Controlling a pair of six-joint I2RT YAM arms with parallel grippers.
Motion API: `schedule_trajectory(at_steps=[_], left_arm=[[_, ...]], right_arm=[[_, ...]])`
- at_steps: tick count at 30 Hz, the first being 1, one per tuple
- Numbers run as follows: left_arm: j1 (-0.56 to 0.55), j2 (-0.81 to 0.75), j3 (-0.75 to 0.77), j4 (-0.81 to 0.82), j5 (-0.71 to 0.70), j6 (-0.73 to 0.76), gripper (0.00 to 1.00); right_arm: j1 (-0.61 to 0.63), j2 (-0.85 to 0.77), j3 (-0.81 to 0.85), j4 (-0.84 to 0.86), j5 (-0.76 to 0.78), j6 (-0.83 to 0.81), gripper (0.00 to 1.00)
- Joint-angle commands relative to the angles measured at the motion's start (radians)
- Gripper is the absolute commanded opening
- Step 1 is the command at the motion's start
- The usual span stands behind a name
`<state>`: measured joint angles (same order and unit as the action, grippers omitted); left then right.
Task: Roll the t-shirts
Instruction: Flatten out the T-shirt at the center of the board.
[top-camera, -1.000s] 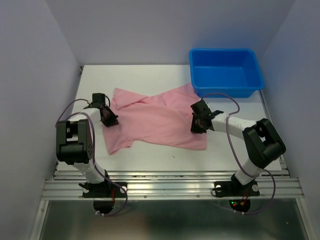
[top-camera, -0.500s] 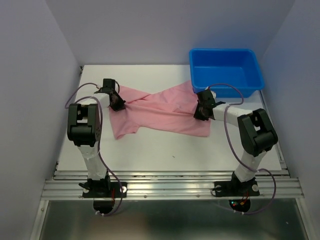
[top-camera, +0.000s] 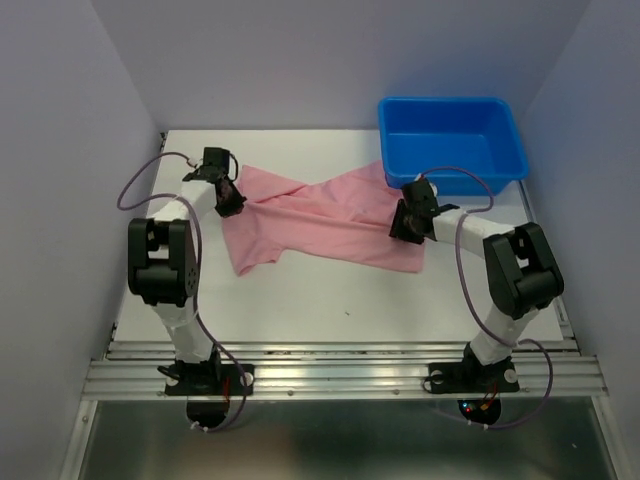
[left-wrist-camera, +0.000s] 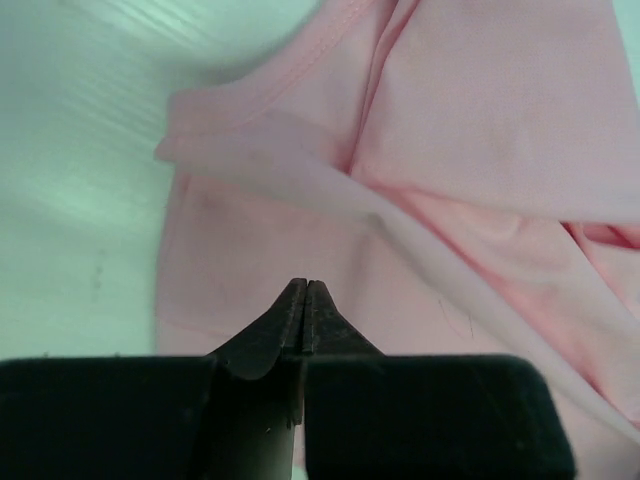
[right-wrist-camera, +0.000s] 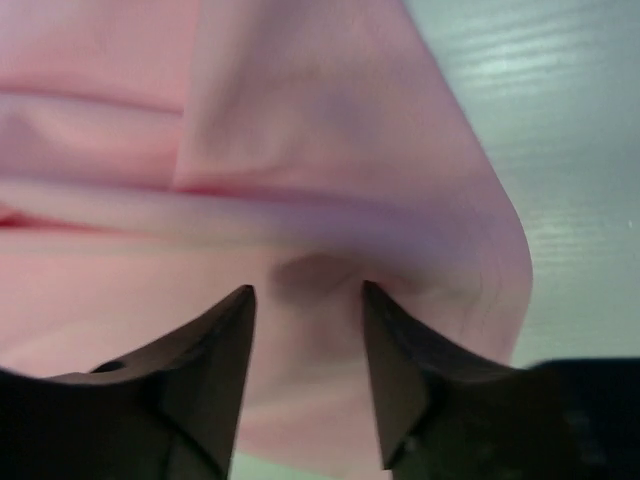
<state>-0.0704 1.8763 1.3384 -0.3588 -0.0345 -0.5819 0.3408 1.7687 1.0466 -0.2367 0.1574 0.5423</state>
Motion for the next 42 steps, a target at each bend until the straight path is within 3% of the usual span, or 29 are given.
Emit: schedule_trajectory(at_steps=[1, 2, 3, 6, 7, 8, 9, 11, 15, 31, 33, 36, 37, 38, 42], left_arm=[[0.000, -0.244, -0.117, -0.060, -0.077, 0.048, 0.14], [0.003, -0.270, -0.178, -0.066, -0.070, 0.045, 0.23], [0.004, -0.319, -0.203, -0.077, -0.059, 0.037, 0.25], [0.006, -0.408, -0.324, -0.086, -0.010, 0.007, 0.38], [0.006, -0.428, -0.352, -0.085, -0.007, -0.007, 0.47], [0.007, -0.445, -0.402, -0.082, -0.008, -0.015, 0.66], [0.007, -0.469, -0.424, -0.080, -0.016, -0.022, 0.76], [0.014, -0.492, -0.481, -0.062, -0.013, -0.042, 0.90], [0.018, -0.482, -0.538, -0.019, -0.002, -0.081, 0.95], [0.020, -0.353, -0.614, 0.172, 0.108, -0.102, 0.69], [0.018, -0.339, -0.620, 0.193, 0.117, -0.101, 0.60], [0.018, -0.335, -0.614, 0.205, 0.136, -0.088, 0.35], [0.018, -0.339, -0.611, 0.204, 0.139, -0.084, 0.23], [0.018, -0.344, -0.605, 0.192, 0.142, -0.078, 0.00], [0.018, -0.408, -0.570, 0.158, 0.137, -0.050, 0.00]], right_arm=[[-0.006, -0.130, -0.056, -0.055, -0.056, -0.010, 0.59], [-0.006, -0.146, -0.065, -0.059, -0.062, 0.002, 0.64], [-0.006, -0.161, -0.072, -0.067, -0.062, 0.007, 0.71], [0.003, -0.222, -0.106, -0.095, -0.071, 0.022, 0.80], [0.003, -0.254, -0.128, -0.096, -0.078, 0.027, 0.85], [0.003, -0.268, -0.137, -0.098, -0.081, 0.033, 0.90], [0.003, -0.281, -0.145, -0.104, -0.087, 0.033, 0.95], [0.003, -0.323, -0.169, -0.107, -0.097, 0.041, 0.97], [0.012, -0.379, -0.200, -0.111, -0.113, 0.051, 0.99], [0.012, -0.449, -0.264, -0.119, -0.118, 0.120, 0.99], [0.012, -0.453, -0.281, -0.112, -0.104, 0.159, 0.99], [0.012, -0.443, -0.295, -0.110, -0.091, 0.196, 0.99], [0.012, -0.439, -0.296, -0.108, -0.091, 0.203, 0.99], [0.012, -0.436, -0.298, -0.110, -0.091, 0.206, 0.98], [0.012, -0.413, -0.296, -0.115, -0.094, 0.223, 0.98]])
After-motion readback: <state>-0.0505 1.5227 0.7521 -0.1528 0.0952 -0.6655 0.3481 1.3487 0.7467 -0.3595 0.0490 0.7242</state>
